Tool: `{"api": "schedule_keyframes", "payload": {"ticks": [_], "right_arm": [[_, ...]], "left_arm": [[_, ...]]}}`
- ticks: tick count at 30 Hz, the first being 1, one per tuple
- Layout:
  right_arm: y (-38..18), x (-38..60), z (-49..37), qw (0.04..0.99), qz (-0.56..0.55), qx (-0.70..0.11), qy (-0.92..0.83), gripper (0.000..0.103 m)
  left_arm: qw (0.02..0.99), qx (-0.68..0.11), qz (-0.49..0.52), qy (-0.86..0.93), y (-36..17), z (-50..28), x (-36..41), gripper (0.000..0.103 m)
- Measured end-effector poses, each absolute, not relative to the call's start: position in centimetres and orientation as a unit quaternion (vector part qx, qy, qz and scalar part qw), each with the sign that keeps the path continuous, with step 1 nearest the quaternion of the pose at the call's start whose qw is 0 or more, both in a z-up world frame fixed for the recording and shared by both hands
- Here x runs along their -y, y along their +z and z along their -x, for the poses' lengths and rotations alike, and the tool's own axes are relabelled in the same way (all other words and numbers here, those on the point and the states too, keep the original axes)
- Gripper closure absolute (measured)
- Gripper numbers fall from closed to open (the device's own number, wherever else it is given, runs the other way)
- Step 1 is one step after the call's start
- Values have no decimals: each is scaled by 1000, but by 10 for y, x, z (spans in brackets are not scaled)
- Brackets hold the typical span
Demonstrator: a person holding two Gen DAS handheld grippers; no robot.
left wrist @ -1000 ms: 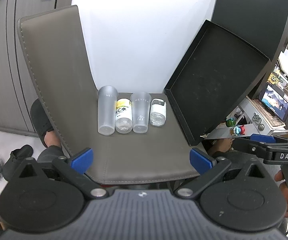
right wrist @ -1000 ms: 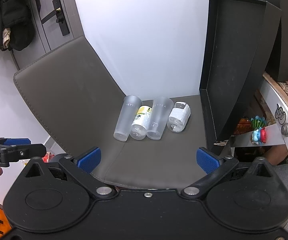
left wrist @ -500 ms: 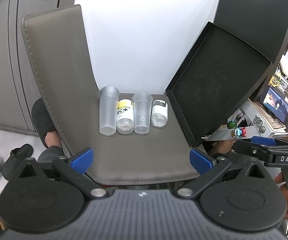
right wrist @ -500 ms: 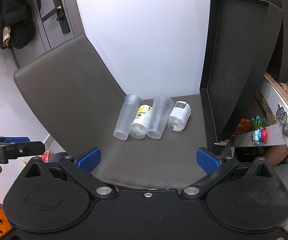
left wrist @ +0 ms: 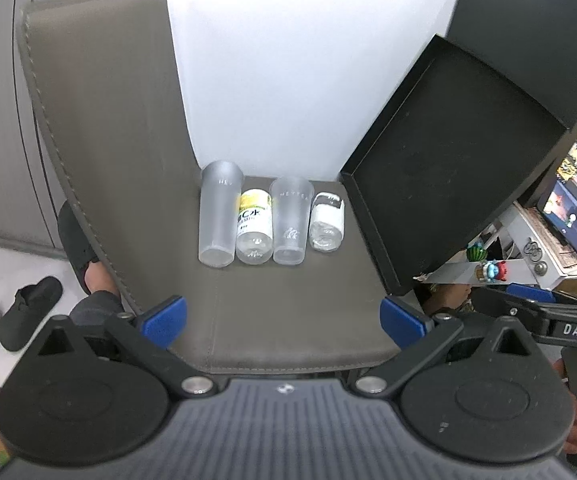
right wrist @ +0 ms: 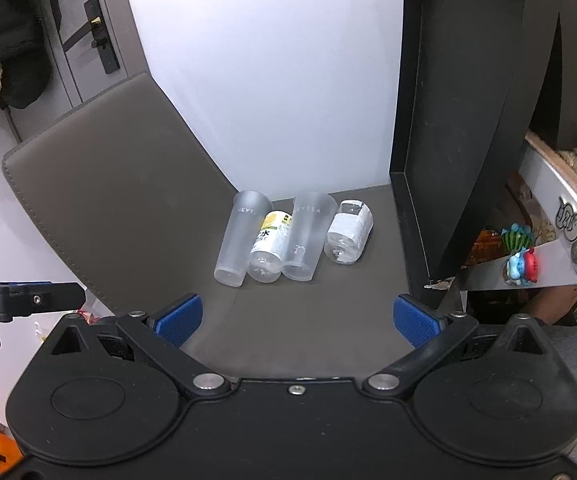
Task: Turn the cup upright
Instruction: 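Move the right tool down to the lying white-labeled clear cup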
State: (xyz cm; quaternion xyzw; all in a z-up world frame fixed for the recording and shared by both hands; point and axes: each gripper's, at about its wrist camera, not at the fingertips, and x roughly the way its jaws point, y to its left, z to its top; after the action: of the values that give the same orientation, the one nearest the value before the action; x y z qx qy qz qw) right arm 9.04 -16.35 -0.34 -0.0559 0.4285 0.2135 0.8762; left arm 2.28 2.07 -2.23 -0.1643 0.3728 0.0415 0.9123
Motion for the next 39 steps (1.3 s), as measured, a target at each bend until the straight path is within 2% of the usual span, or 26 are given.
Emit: {"api": "schedule_keyframes", "payload": {"ticks": [22,39], "right_arm": [[-44,191,-138,893,-19,-421,159,0],[-72,208,-169,902,-94,-407,113,0]], "left_arm": [[890,-417,186,21,-59,-102,-32,3],[881,-443,165,-4,-80,-172,-23,5]]}}
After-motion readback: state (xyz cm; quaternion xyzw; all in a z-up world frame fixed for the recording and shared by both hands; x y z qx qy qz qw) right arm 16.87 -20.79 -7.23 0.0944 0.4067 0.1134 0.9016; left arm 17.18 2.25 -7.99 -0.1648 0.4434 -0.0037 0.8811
